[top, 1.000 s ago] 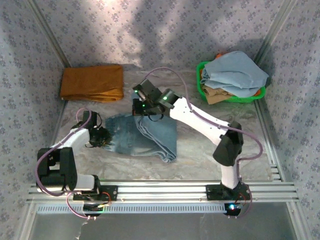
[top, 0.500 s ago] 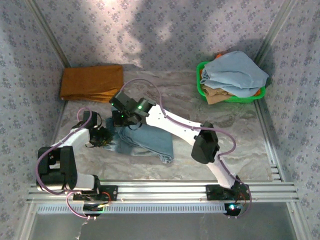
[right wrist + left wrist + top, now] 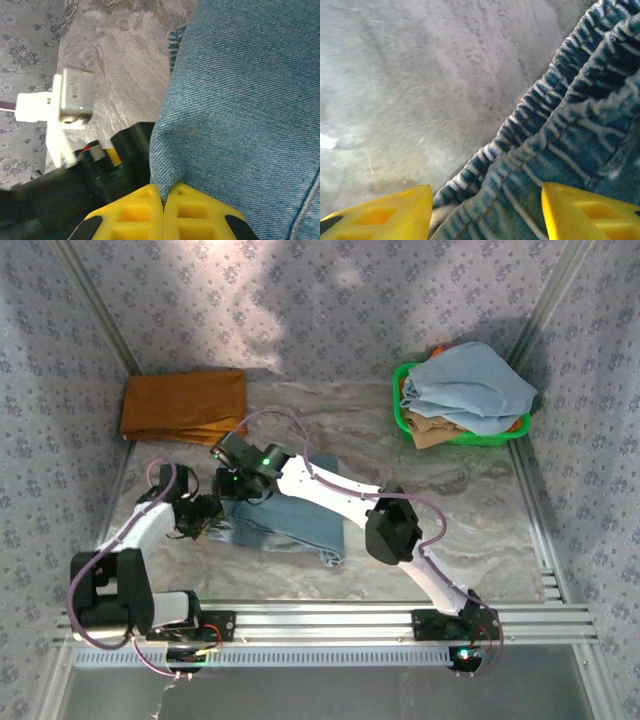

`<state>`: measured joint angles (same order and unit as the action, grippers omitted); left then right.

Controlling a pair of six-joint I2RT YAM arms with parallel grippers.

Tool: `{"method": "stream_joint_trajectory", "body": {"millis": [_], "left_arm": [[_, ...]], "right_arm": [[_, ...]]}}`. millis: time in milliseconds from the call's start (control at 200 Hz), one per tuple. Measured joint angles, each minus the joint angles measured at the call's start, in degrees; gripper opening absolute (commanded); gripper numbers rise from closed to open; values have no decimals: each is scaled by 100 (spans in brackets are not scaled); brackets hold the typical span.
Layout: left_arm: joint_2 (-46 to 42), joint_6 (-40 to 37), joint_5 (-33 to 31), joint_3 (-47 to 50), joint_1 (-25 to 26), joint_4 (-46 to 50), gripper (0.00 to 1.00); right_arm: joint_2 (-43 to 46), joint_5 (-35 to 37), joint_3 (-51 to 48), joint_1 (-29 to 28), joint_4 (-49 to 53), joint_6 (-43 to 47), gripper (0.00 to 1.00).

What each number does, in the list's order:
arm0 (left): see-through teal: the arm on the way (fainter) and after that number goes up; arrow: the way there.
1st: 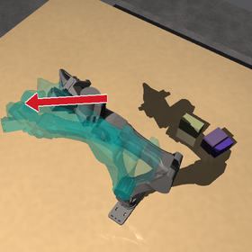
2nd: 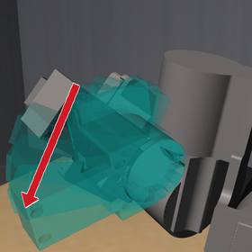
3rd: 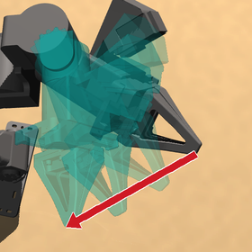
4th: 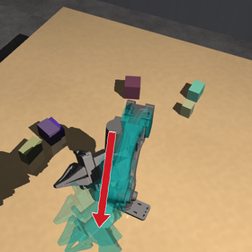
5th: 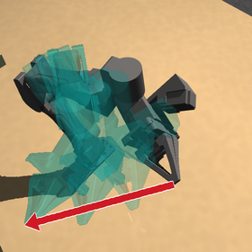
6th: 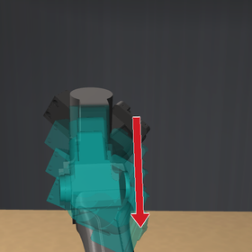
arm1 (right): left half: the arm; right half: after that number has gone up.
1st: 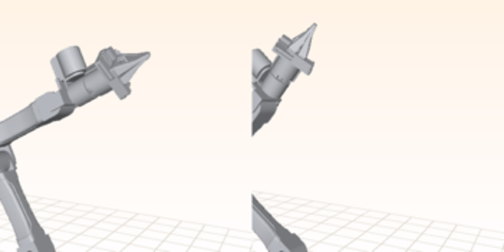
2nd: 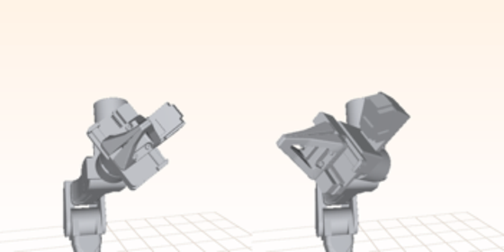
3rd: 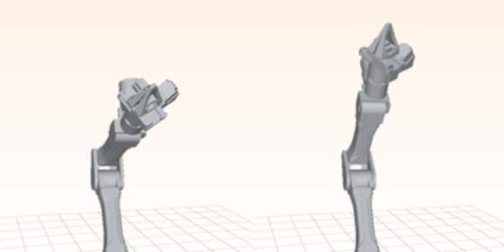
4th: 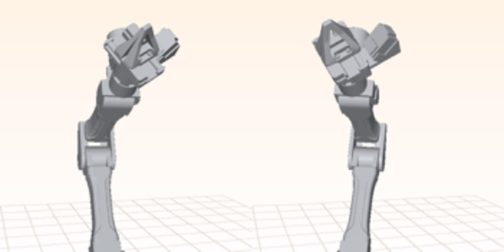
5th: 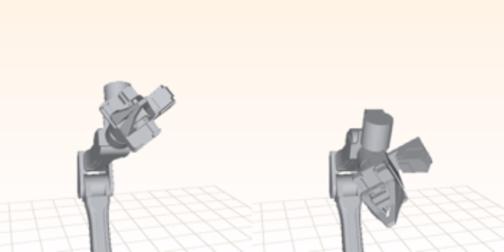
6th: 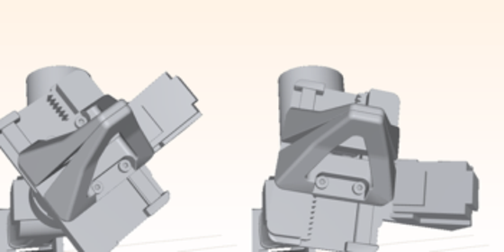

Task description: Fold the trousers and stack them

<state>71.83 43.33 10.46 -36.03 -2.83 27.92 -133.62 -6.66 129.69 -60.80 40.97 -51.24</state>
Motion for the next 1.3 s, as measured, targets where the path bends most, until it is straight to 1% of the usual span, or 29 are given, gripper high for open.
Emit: {"method": "stream_joint_trajectory", "body": {"millis": [55, 110, 200, 305, 345, 405, 465, 510, 575, 660, 680, 755, 844, 939, 1039, 1139, 1224, 1299], "left_arm": [[-319, 26, -24, 20, -164, 234, 66], [-675, 79, -79, 63, -343, 463, 67], [-1246, 146, -125, 101, -647, 887, 67], [-1672, 184, -129, 96, -866, 1270, 66], [-1751, 188, -122, 79, -887, 1397, 65], [-1775, 170, -81, -61, -896, 1628, 62], [-1729, 116, -22, -356, -870, 1810, 58], [-1657, 55, -2, -691, -798, 1915, 55], [-1467, -33, -9, -1305, -496, 1980, 51], [-1141, -118, -94, -2146, 131, 1987, 46], [-1078, -153, -125, -2308, 269, 1974, 44], [-841, -195, -216, -2769, 863, 1849, 40], [-623, -256, -232, -2876, 1377, 1637, 28], [-337, -284, -216, -2503, 1635, 1266, 12], [-216, -195, -271, -1596, 1644, 920, 3], [-420, 35, -398, -533, 1633, 769, 0], [-1064, 323, -444, 282, 1637, 612, 0], [-1676, 566, -452, 791, 1641, 422, 0]], "right_arm": [[0, -59, -2, 11, -31, -55, 35], [4, -136, -15, 28, -184, -70, 45], [118, -221, -184, 46, -385, -83, 53], [393, -286, -393, 79, -481, -105, 54], [562, -302, -514, 105, -518, -103, 53], [863, -304, -769, 162, -573, -81, 46], [1272, -280, -1176, 254, -654, -13, 37], [1576, -258, -1499, 341, -732, 35, 29], [2022, -212, -2026, 503, -826, 109, 15], [2559, -136, -2769, 754, -927, 212, 2], [2671, -127, -2949, 817, -938, 216, 0], [2975, -66, -3563, 1016, -1027, 225, 0], [3224, -22, -4301, 1130, -1130, 238, 0], [3353, -39, -5082, 1134, -1257, 216, 0], [3357, -157, -5816, 1093, -1508, 118, 0], [3355, -271, -6548, 1019, -1759, -35, 0], [3355, -415, -7082, 992, -2138, -195, 0], [3383, -535, -7278, 1025, -2474, -306, 0]]}}
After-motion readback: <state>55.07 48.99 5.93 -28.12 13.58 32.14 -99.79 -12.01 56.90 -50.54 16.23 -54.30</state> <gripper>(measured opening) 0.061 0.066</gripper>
